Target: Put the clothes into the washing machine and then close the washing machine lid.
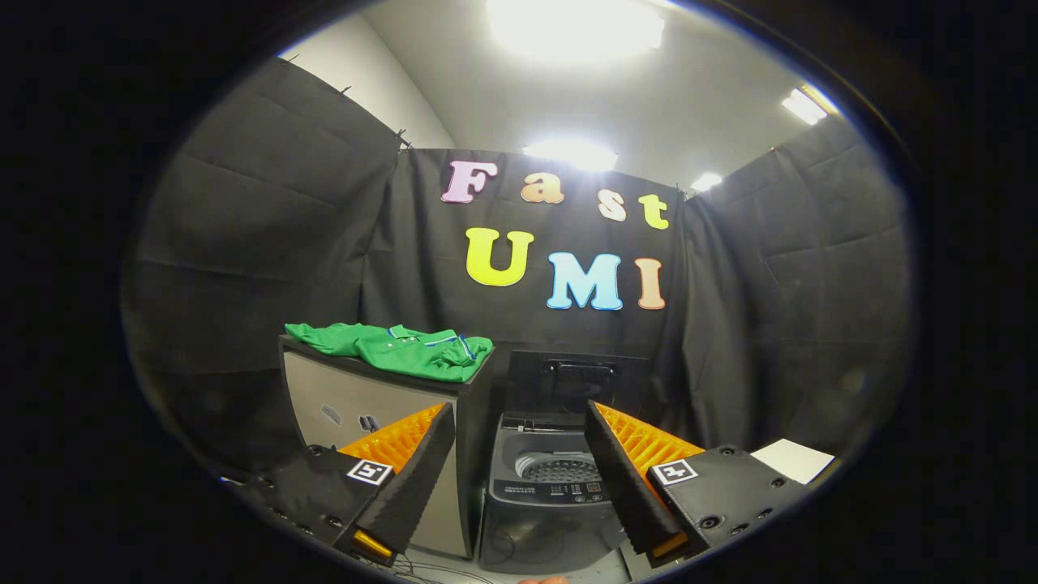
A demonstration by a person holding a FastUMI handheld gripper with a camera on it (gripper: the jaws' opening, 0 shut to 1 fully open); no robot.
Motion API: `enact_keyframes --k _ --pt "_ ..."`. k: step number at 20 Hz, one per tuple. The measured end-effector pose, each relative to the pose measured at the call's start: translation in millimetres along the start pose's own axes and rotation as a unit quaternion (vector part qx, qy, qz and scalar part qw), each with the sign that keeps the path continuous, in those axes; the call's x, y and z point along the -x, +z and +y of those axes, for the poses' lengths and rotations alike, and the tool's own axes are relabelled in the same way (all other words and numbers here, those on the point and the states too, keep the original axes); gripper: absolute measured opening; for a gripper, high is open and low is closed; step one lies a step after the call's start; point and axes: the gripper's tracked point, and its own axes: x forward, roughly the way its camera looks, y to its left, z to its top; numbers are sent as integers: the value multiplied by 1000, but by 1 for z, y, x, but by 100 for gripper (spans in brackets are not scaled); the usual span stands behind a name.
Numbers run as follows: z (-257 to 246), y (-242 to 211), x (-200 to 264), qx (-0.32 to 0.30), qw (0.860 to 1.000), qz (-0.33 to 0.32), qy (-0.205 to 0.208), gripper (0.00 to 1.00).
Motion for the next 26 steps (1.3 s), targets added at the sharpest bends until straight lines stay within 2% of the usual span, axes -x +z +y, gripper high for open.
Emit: enact_keyframes --k 14,22,26 --pt "3 11 -11 -5 1000 -2 7 100" --pt "-6 60 -44 -27 999 -18 9 100" --pt "-6 94 -69 -18 999 -29 14 100"
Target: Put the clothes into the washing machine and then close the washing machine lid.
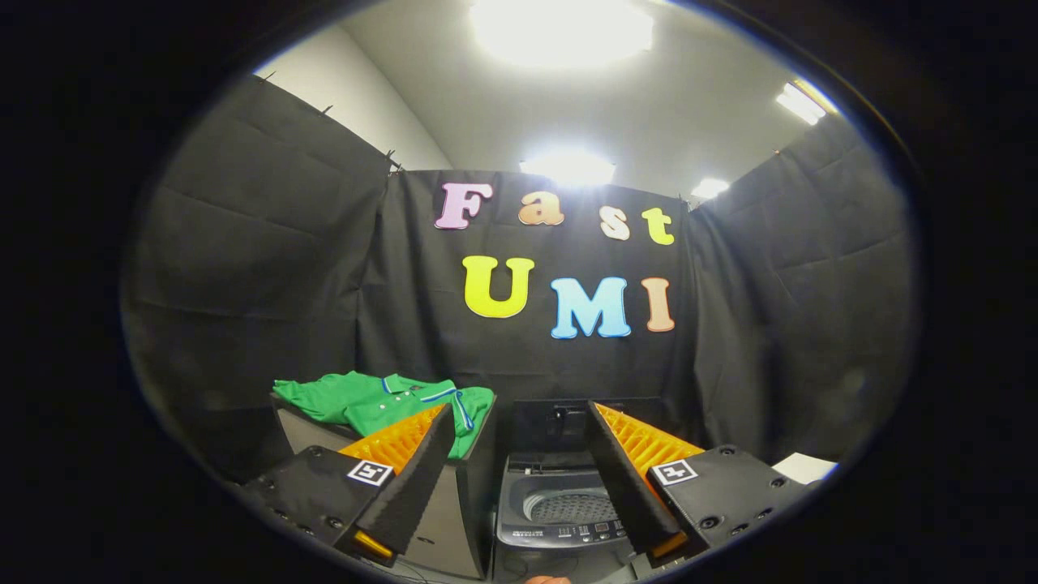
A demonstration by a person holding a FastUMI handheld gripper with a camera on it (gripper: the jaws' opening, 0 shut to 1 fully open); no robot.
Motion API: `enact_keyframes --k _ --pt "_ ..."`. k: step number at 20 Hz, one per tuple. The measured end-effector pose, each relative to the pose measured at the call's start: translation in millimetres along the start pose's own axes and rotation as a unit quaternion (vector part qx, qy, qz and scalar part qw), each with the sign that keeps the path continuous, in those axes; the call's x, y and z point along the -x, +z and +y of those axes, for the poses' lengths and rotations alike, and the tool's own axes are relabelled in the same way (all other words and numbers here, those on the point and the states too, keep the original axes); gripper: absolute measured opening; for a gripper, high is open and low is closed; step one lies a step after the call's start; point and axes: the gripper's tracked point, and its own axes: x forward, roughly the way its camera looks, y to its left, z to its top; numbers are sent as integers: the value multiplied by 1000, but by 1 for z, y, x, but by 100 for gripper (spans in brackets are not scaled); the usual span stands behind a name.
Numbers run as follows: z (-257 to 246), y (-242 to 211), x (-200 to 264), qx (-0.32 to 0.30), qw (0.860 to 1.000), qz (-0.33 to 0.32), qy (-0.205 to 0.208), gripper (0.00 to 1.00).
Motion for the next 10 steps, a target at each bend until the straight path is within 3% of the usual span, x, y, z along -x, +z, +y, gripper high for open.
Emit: enact_keyframes --k 5,10 --pt "14 44 -31 -11 1000 -14 25 100" --pt "35 60 -65 -6 998 14 58 100"
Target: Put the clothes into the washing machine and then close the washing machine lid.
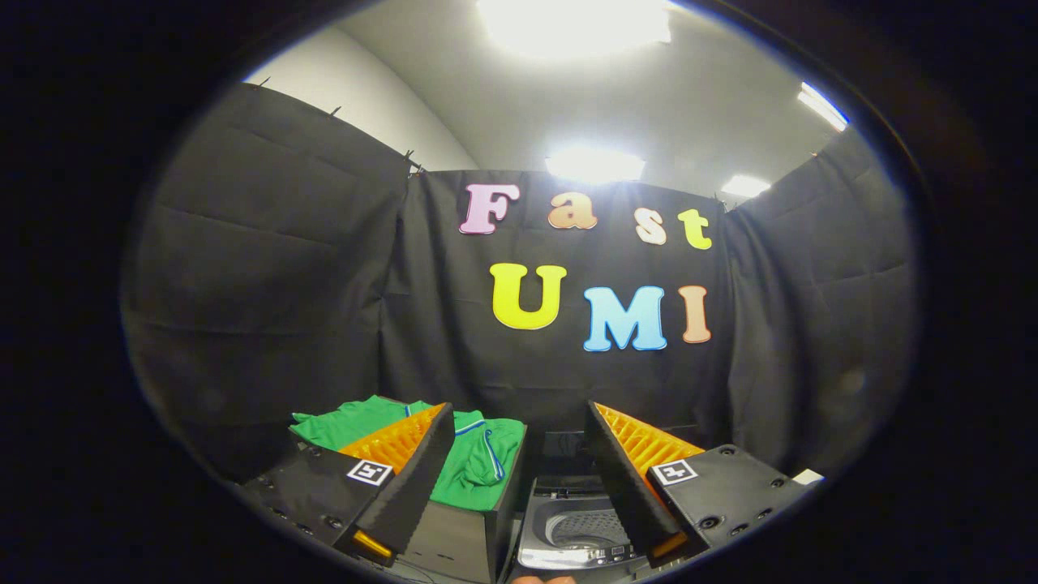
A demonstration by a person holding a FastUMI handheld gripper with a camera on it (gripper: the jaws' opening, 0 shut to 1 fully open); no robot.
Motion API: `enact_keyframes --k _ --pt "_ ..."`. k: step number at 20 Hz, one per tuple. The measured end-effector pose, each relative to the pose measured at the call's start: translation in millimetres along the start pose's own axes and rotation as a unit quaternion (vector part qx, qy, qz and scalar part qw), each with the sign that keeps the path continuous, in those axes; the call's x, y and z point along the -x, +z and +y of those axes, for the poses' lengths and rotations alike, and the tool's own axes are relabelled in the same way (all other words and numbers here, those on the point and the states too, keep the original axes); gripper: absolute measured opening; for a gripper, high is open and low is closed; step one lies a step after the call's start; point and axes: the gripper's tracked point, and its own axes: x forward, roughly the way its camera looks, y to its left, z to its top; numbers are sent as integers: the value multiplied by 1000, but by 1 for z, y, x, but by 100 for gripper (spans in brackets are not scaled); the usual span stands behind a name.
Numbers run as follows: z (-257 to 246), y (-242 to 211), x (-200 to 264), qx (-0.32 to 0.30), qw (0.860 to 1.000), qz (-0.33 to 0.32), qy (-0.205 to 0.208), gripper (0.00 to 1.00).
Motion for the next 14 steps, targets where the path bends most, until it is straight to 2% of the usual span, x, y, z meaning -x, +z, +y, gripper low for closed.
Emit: enact_keyframes --k 4,10,14 --pt "18 -5 -38 -24 998 45 32 100" --pt "38 -16 -91 -74 990 113 45 100" --pt "59 -23 -130 -78 984 150 59 98"
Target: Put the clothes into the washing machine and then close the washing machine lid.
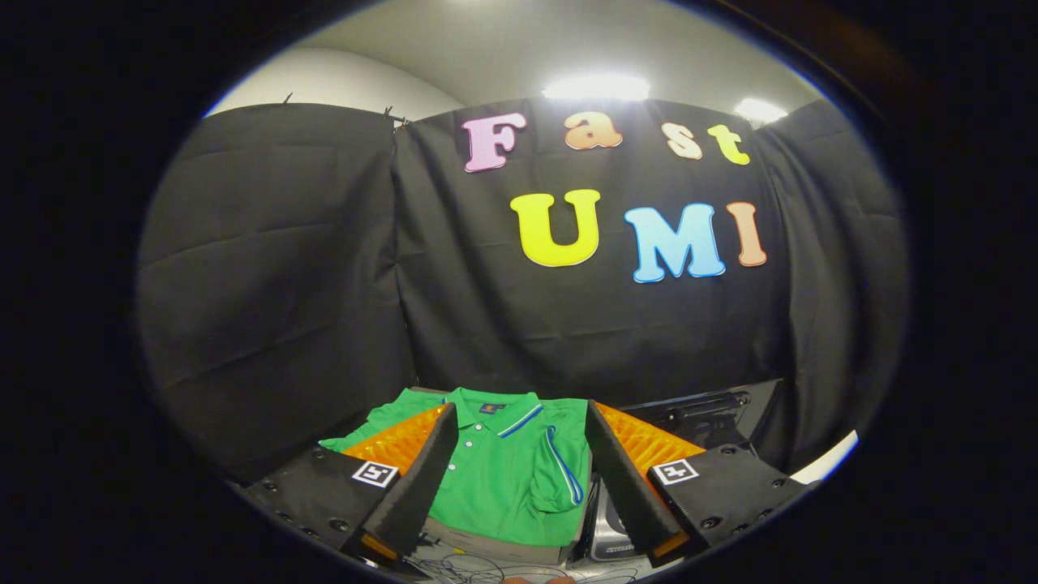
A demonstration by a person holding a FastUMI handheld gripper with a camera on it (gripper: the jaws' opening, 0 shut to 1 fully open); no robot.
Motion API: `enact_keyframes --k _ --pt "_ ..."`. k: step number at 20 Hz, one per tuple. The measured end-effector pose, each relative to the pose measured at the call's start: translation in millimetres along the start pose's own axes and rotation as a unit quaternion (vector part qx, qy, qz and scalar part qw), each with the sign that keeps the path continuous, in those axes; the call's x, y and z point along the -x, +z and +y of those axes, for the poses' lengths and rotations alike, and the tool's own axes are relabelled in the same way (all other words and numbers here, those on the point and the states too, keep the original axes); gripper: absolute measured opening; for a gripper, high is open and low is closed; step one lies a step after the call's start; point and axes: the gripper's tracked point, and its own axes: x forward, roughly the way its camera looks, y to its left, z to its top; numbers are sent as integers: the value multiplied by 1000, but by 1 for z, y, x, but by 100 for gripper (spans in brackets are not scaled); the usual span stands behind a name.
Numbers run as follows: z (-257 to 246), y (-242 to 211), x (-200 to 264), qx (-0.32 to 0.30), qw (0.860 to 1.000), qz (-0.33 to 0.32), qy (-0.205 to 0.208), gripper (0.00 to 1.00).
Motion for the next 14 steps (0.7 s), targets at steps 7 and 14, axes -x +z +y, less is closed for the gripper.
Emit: enact_keyframes --k 7,14 --pt "30 -13 -70 1 996 90 10 98" --pt "61 -52 -118 -13 981 191 19 98"
